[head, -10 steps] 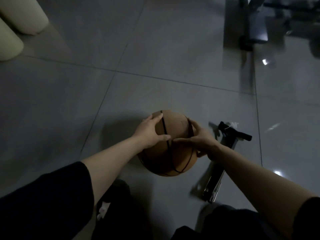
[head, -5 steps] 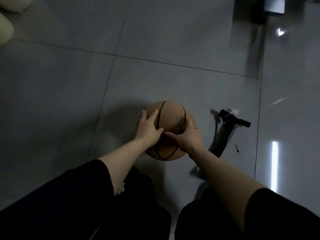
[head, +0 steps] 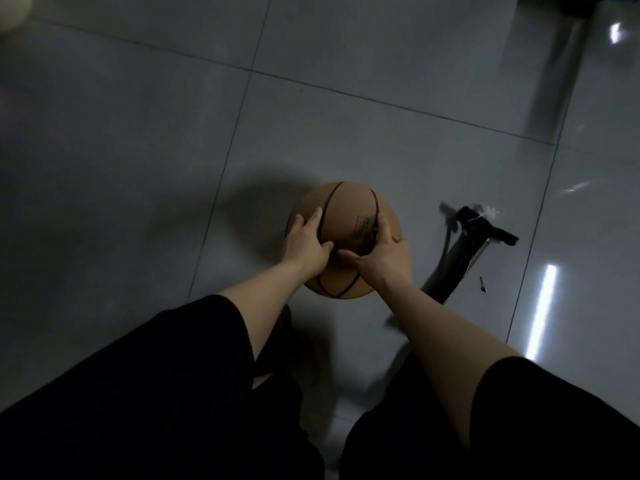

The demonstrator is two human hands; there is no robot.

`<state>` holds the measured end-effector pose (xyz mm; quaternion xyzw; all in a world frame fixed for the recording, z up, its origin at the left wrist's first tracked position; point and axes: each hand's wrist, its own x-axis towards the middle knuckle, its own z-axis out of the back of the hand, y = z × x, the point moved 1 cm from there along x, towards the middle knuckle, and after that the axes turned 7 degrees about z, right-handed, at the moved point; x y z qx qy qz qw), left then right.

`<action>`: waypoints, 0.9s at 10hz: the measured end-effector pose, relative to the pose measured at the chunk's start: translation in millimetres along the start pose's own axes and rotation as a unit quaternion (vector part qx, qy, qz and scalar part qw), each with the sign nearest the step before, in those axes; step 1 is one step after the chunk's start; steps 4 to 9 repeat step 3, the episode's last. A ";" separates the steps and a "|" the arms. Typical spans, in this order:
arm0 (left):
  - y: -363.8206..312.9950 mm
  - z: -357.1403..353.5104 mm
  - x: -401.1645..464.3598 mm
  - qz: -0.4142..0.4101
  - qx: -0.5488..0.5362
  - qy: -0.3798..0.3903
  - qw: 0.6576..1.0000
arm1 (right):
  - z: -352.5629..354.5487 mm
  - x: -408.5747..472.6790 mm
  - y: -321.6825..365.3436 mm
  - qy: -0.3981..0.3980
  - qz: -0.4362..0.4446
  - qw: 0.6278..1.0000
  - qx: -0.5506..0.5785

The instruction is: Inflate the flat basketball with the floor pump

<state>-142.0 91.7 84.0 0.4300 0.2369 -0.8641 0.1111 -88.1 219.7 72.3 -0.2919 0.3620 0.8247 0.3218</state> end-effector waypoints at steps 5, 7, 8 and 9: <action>-28.2 55.7 -74.3 0.027 -0.028 0.033 0.999 | 61.3 -61.9 49.1 0.055 -0.019 0.998 -0.015; -28.2 55.7 -74.3 0.027 -0.028 0.033 0.999 | 61.3 -61.9 49.1 0.055 -0.019 0.998 -0.015; -28.2 55.7 -74.3 0.027 -0.028 0.033 0.999 | 61.3 -61.9 49.1 0.055 -0.019 0.998 -0.015; -28.2 55.7 -74.3 0.027 -0.028 0.033 0.999 | 61.3 -61.9 49.1 0.055 -0.019 0.998 -0.015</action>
